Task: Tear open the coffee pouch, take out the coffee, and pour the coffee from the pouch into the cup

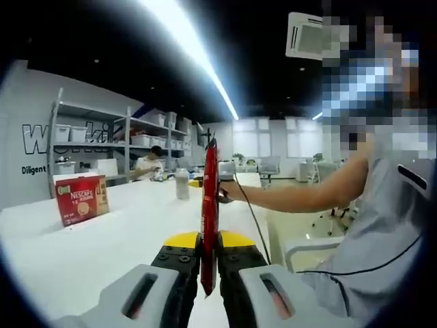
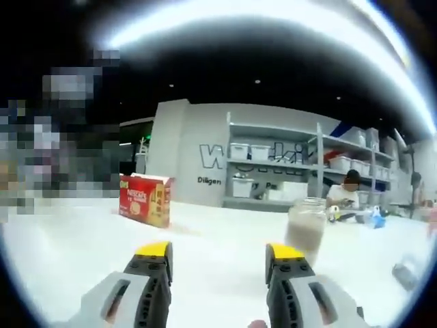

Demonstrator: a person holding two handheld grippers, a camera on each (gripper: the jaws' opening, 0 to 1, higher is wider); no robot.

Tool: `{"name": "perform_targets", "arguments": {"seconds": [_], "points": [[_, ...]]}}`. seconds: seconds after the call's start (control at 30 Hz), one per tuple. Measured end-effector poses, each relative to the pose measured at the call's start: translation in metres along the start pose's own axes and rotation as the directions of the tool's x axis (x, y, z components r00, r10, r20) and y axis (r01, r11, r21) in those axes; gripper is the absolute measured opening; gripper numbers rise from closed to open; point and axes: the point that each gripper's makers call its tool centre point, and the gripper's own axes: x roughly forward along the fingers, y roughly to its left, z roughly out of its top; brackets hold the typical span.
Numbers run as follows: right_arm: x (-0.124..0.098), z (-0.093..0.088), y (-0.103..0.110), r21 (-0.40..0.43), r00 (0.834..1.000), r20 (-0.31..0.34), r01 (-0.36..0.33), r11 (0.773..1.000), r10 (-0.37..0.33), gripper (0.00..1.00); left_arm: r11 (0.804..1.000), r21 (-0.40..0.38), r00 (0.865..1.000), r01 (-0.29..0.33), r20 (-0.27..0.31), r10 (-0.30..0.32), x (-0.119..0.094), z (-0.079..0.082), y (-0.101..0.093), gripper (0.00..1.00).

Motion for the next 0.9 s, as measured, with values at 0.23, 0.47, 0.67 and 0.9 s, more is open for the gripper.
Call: {"name": "perform_targets", "arguments": {"seconds": [0.23, 0.47, 0.67, 0.9], "points": [[0.001, -0.001, -0.022, -0.004, 0.999, -0.010, 0.053, 0.999, -0.053, 0.60, 1.000, 0.002, 1.000, -0.001, -0.002, 0.001, 0.000, 0.001, 0.000, 0.12], [0.001, 0.005, -0.039, -0.033, 0.995, -0.028, 0.096, 0.995, -0.097, 0.66, 1.000, 0.001, 1.000, 0.000, -0.006, 0.000, 0.001, -0.001, -0.001, 0.12], [0.011, 0.013, -0.060, -0.037, 0.990, -0.038, 0.135, 0.990, -0.136, 0.71, 1.000, 0.003, 1.000, -0.001, -0.012, 0.001, 0.004, -0.002, -0.001, 0.12], [0.028, 0.015, -0.086, -0.042, 0.985, -0.051, 0.165, 0.985, -0.167, 0.73, 1.000, 0.001, 1.000, -0.007, -0.007, 0.007, 0.004, -0.001, 0.001, 0.12]]}}
